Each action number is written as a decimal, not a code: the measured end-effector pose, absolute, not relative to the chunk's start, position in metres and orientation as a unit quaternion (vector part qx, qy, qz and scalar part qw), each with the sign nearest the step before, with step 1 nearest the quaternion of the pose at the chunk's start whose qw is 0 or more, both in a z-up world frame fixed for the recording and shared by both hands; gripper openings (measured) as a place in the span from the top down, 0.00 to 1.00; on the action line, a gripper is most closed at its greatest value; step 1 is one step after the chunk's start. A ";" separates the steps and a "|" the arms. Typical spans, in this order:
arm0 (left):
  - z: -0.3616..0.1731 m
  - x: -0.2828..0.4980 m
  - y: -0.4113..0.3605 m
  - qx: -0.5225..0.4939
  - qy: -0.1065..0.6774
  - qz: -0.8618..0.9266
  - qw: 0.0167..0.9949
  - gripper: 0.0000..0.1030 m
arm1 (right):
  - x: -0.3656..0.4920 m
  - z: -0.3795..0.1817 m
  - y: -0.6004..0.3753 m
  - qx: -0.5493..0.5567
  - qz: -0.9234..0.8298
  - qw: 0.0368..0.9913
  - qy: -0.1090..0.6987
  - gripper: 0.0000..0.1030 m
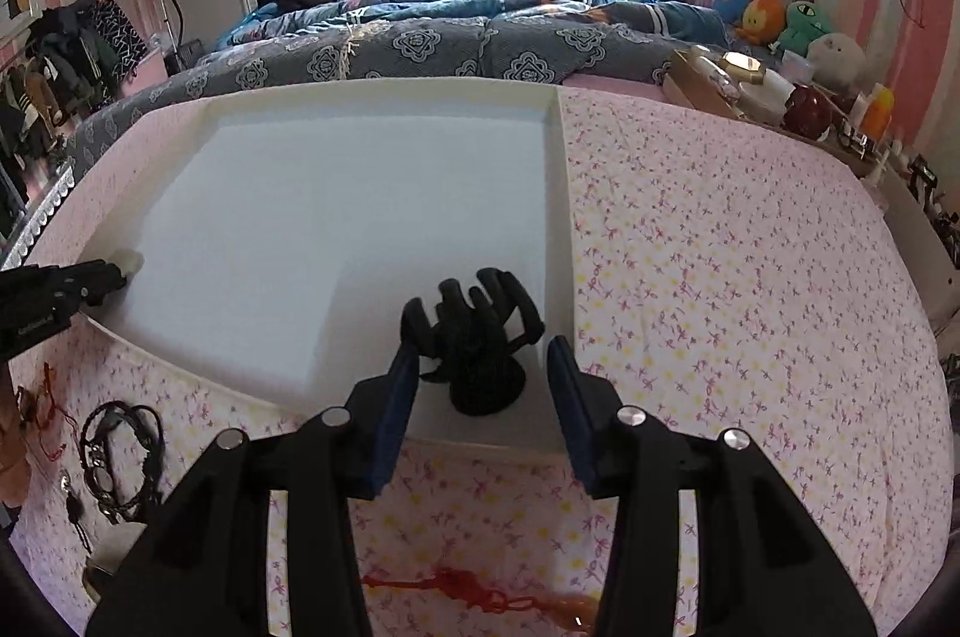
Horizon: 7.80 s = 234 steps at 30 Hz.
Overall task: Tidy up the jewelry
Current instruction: 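Carry the hand stand and jade pendant in both tools over the white tray, then open both tools to drop the stand and pendant into the tray, then withdraw both tools from the tray back over the jewelry, then grasp the white-strap watch with the right tool while the left tool approaches the black leather bracelet, then grasp the black leather charm bracelet with the left tool, then carry the bracelet and watch in both tools over the white tray, then open both tools to release the bracelet and watch into the tray, then withdraw both tools and move the left tool toward the cream lace scrunchie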
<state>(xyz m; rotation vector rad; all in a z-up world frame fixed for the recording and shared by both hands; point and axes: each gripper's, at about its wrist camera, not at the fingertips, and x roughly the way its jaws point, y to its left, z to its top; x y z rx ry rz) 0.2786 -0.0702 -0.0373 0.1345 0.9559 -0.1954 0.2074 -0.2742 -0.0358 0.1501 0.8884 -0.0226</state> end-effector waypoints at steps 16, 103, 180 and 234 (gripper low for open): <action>-0.035 0.289 -0.087 0.045 0.450 -0.119 0.884 0.36 | 0.214 -0.027 -0.283 0.106 0.013 0.900 0.422 0.48; -0.015 0.119 -0.044 0.034 0.358 -0.134 0.924 0.19 | 0.088 -0.038 -0.226 0.146 0.055 0.895 0.417 0.97; -0.042 0.284 -0.131 0.029 0.409 -0.153 0.899 0.71 | 0.255 -0.039 -0.242 0.127 0.047 0.913 0.385 0.93; -0.010 0.079 0.034 0.023 0.282 -0.038 0.958 0.15 | 0.009 -0.030 -0.297 0.088 -0.038 0.936 0.339 0.48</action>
